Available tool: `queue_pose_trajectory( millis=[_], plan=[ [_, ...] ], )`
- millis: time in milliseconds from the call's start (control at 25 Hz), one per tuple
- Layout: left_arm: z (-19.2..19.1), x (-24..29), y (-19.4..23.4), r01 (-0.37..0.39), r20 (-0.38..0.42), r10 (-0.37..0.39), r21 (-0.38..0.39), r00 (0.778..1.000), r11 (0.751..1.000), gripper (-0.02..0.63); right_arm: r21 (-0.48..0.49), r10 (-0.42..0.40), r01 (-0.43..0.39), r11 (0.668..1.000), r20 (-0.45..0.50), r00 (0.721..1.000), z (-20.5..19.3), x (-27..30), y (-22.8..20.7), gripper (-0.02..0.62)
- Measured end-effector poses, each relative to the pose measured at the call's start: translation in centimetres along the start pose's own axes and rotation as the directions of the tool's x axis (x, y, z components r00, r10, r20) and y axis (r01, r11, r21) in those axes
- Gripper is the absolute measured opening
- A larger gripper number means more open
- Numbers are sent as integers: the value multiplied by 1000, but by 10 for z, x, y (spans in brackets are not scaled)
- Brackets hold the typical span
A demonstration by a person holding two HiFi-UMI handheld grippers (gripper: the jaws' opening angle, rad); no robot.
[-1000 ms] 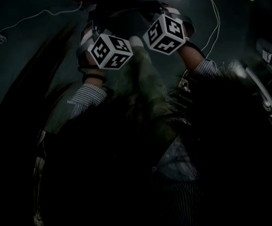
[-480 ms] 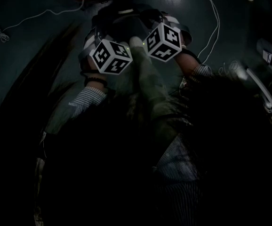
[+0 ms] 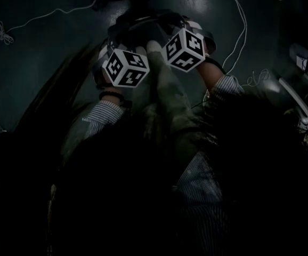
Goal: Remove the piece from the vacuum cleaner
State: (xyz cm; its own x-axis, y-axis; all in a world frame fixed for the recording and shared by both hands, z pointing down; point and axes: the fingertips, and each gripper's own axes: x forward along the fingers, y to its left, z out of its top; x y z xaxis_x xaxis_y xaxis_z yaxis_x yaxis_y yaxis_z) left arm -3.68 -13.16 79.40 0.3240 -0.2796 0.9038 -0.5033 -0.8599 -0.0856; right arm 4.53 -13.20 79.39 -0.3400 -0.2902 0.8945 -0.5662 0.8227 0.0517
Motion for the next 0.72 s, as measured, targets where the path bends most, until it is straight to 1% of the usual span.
queue_pose_trajectory(
  millis=[160,240,320,440,520,680,720],
  plan=[
    [10,-35,-6,-5,25,6,-31,1000,1000,31,28,2,-3,1000,7,1000,10,-33,8,25],
    [20,-58,-1,-23,41,25,-38,999,999,31,30,-5,4,1000,22,1000,24,-54,6,25],
    [34,-86,6,-48,55,50,-38,997,998,31,53,-10,8,999,47,999,41,-81,2,25],
    [53,-143,0,-38,74,44,-79,996,996,31,123,-3,-5,992,63,998,59,-139,14,25],
    [68,-186,2,-28,107,41,-113,993,993,31,174,-4,-12,985,87,996,78,-179,19,25],
    [89,-263,17,-30,184,55,-136,981,990,31,298,-23,-38,954,198,980,130,-249,16,25],
    [93,-280,18,-23,199,55,-157,978,987,31,319,-32,-41,947,220,975,141,-265,17,25]
  ],
)
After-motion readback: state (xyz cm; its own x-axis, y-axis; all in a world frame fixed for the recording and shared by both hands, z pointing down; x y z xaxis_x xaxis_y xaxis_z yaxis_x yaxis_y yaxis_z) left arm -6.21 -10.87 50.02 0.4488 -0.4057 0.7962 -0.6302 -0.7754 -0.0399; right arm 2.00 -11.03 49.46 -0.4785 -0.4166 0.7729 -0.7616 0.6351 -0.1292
